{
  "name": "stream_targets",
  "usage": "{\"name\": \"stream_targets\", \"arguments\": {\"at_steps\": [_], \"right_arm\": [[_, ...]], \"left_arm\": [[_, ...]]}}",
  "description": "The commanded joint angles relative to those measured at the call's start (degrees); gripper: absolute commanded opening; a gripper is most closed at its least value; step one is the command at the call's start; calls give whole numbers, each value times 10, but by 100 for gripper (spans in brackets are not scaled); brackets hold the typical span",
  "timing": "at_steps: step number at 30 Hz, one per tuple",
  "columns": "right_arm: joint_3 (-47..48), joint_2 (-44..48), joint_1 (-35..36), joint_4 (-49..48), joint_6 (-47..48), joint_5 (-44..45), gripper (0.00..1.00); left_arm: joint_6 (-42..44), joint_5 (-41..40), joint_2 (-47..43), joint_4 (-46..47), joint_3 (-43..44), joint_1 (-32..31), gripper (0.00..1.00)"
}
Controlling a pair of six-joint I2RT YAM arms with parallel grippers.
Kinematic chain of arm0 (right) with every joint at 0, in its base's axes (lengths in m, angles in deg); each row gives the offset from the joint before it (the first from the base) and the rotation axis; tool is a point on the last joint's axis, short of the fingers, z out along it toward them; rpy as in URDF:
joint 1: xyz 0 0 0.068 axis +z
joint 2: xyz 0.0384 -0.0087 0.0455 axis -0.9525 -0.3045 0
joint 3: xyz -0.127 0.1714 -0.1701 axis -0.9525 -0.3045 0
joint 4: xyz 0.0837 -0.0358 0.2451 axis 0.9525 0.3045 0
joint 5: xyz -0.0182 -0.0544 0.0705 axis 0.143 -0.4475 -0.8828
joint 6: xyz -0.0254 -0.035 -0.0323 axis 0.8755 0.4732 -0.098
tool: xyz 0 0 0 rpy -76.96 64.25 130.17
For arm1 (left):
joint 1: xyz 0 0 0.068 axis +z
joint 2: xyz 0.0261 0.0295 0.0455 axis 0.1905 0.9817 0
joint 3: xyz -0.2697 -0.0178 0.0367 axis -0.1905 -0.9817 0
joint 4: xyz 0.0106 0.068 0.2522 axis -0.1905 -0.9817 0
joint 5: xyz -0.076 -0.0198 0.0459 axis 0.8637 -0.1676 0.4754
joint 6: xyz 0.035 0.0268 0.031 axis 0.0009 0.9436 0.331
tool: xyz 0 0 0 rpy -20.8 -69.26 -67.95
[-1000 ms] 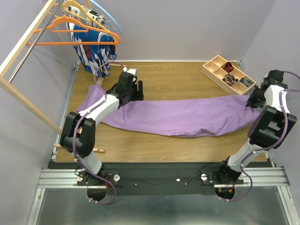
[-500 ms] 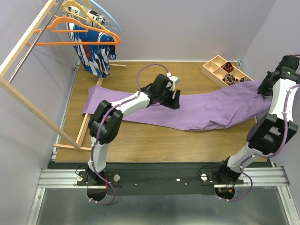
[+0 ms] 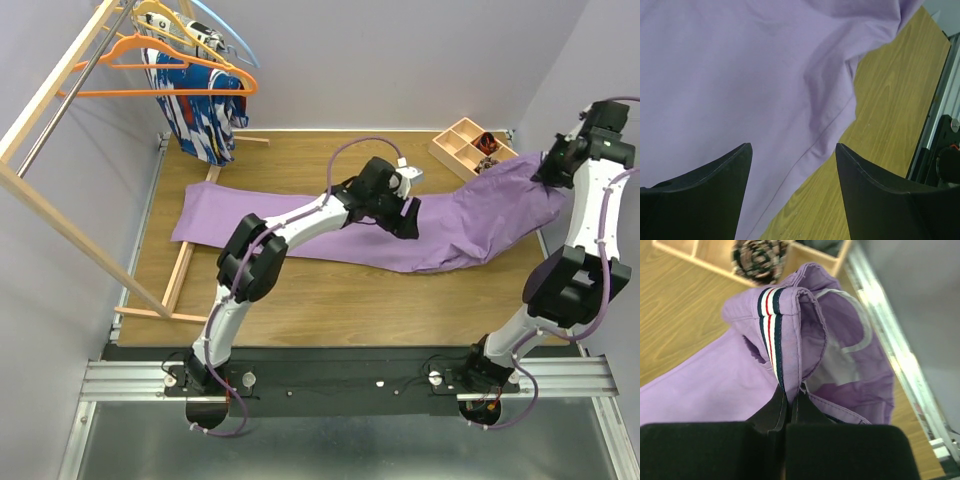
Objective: Place the trousers on the hanger
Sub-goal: Fold the trousers
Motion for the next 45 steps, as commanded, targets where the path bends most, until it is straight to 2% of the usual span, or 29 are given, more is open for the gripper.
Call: {"name": "stream_targets", "arguments": {"at_steps": [1, 11, 14, 18, 22, 23, 26, 34, 40, 44, 45], "right_arm": [[-11, 12, 48, 7, -32, -32, 1], [-33, 27, 122, 24, -82, -50, 1], [-30, 27, 141, 28, -99, -64, 1], [-33, 25, 171, 32, -120, -70, 1], [-48, 23, 217, 30, -136, -71, 1], [-53, 20, 226, 26, -139, -71, 1], [-78, 16, 254, 14, -159, -66, 1], [-161, 8, 362, -42, -237, -35, 1], [-191, -1, 403, -71, -283, 9, 2], [-202, -8, 422, -86, -291, 11, 16], [-201, -13, 427, -86, -290, 9, 34]], "left_arm": [[14, 52, 44, -6, 28, -23, 77], [-1, 126, 126, 0, 120, -54, 76], [-1, 91, 112, -4, 108, -46, 76], [-36, 95, 44, 65, 21, -1, 76], [-70, 104, -53, 134, -114, 54, 77], [-80, 120, -68, 181, -137, 66, 77], [-98, 133, -112, 243, -216, 98, 77], [-129, 124, -106, 236, -253, 110, 77], [-143, 140, -76, 223, -240, 110, 77], [-136, 143, -26, 175, -213, 110, 77], [-137, 143, -19, 157, -210, 110, 77]]}}
